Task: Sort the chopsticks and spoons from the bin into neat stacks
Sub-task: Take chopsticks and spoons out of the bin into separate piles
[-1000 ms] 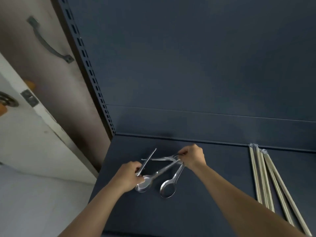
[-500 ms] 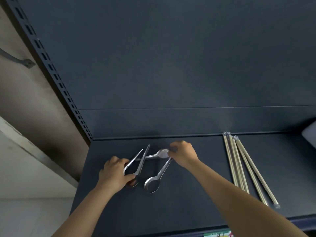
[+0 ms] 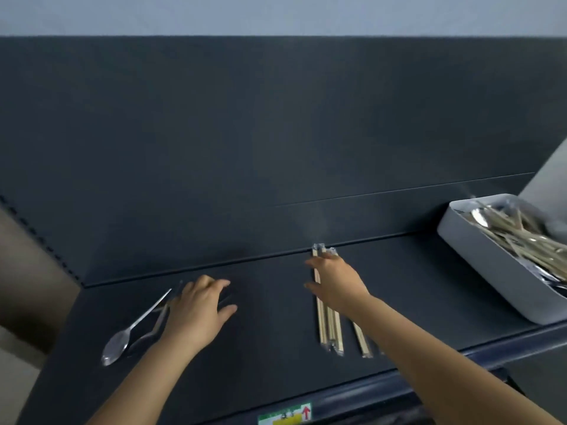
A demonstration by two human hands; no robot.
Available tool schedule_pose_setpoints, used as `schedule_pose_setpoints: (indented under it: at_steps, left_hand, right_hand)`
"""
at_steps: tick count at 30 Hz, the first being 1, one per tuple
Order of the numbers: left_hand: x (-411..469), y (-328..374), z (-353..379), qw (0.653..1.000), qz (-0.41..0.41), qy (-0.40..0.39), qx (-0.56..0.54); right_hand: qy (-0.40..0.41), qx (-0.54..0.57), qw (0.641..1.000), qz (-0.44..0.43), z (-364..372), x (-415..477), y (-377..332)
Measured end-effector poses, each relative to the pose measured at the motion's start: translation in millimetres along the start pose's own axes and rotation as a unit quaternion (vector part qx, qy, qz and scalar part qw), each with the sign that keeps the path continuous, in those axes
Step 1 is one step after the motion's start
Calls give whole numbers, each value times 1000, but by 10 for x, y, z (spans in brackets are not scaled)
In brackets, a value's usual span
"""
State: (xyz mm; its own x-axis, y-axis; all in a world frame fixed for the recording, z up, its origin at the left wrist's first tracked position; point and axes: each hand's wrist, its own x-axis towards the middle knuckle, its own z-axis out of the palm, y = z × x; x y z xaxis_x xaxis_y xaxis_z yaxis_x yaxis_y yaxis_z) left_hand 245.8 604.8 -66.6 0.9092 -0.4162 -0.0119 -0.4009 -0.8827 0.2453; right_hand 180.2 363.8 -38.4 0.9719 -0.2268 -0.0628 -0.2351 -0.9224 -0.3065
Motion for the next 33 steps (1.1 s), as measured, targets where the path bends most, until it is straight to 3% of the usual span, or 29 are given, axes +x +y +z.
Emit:
schedule_pose_setpoints:
  at_steps: [7,15,28,33]
  left_hand:
    - [111,1567,166,996,88,29,-13]
    - [339,3127,451,974,219,6,-59]
    - [1325,4987,929,934,329,-51,-130]
    - [1733,5426,1119,926,350,-65,-127]
  right_hand:
    - [93,-2,993,68,-818,-669,1460]
    - [184,35,968,170,-1366,-1208,2707]
    - [168,7,941,293,-1757,-1088,4303]
    - [114,11,948,296,-1759,-684,4650]
